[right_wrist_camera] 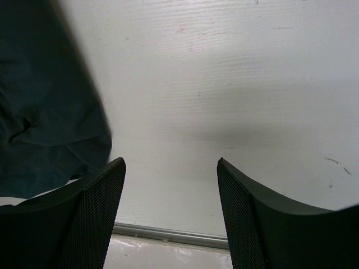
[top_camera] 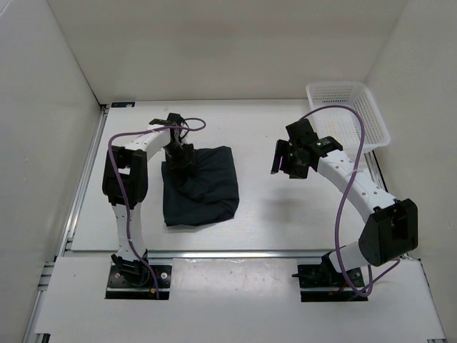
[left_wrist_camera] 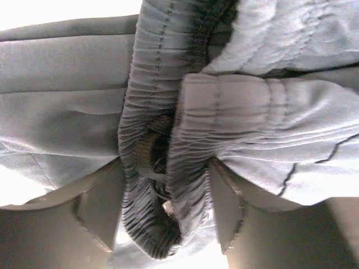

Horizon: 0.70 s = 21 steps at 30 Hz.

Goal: Fold and stack the shorts
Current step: Fold the shorts

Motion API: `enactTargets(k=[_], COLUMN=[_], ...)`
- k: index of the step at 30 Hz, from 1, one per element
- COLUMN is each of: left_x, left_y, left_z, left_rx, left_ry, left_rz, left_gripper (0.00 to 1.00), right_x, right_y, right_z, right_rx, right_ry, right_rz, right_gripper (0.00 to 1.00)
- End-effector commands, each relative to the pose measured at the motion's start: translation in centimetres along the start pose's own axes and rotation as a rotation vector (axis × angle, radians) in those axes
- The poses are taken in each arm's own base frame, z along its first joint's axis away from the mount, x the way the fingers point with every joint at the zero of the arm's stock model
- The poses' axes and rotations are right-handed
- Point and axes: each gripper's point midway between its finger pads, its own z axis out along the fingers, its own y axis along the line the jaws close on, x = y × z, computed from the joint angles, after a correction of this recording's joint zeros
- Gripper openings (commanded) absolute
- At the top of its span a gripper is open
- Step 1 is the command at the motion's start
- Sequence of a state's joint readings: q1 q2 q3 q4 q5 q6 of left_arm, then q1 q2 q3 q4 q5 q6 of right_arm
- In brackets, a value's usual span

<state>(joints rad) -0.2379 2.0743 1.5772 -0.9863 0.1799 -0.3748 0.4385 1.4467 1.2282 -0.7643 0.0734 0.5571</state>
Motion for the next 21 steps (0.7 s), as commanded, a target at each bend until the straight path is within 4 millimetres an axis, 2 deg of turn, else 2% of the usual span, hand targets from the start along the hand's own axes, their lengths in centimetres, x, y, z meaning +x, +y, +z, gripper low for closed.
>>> enactTargets(k=[1, 5, 6, 9, 12, 14, 15, 16, 19, 20, 21], left_x=[-0.7, -0.7, -0.7, -0.8, -1.2, -1.2, -0.9, -0.9, -0.1, 0.3, 1.0], left_y=[-1.2, -1.5, -1.3, -2.0, -2.4, -2.7, -2.9, -3.4, -4.0, -4.2, -4.2], left_z=[-1.9, -2.2, -2.2, -3.0, -5.0, -7.6, -8.5, -10.1, -12.7, -14.3, -14.4], left_rx=[0.043, 0.038, 0.029, 0.034, 0.045, 0.054, 0.06, 0.091, 0.127, 0.142, 0.153], left_ry=[-0.058, -0.069, -0.074, -0.081, -0.13, -0.18, -0.19, -0.226, -0.261, -0.288, -0.279], left_rz=[0.018, 0.021, 0.021, 0.019, 0.006, 0.0, -0.015, -0.015, -0.046, -0.051, -0.071], left_gripper=[0.67, 0.45, 0.32, 0.11, 0.11, 0.11, 0.11, 0.11, 0.11, 0.11, 0.11], right_x=[0.3, 0.4, 0.2, 0.6, 0.6, 0.6, 0.6, 0.6, 0.6, 0.6, 0.6], right_y=[-0.3, -0.1, 0.0, -0.1, -0.1, -0.1, -0.1, -0.1, -0.1, -0.1, -0.1], right_z=[-0.1, -0.1, -0.1, 0.1, 0.1, 0.1, 0.1, 0.1, 0.1, 0.1, 0.1], right_rx=[0.003, -0.005, -0.01, -0.013, -0.013, -0.013, -0.013, -0.013, -0.013, -0.013, -0.013], right_ry=[0.011, 0.016, 0.009, 0.021, 0.021, 0.021, 0.021, 0.021, 0.021, 0.021, 0.021], right_rz=[-0.01, -0.001, -0.001, -0.001, -0.001, -0.001, -0.001, -0.001, -0.001, -0.001, -0.001], right_gripper=[0.71, 0.71, 0.71, 0.71, 0.71, 0.71, 0.71, 0.71, 0.71, 0.71, 0.71])
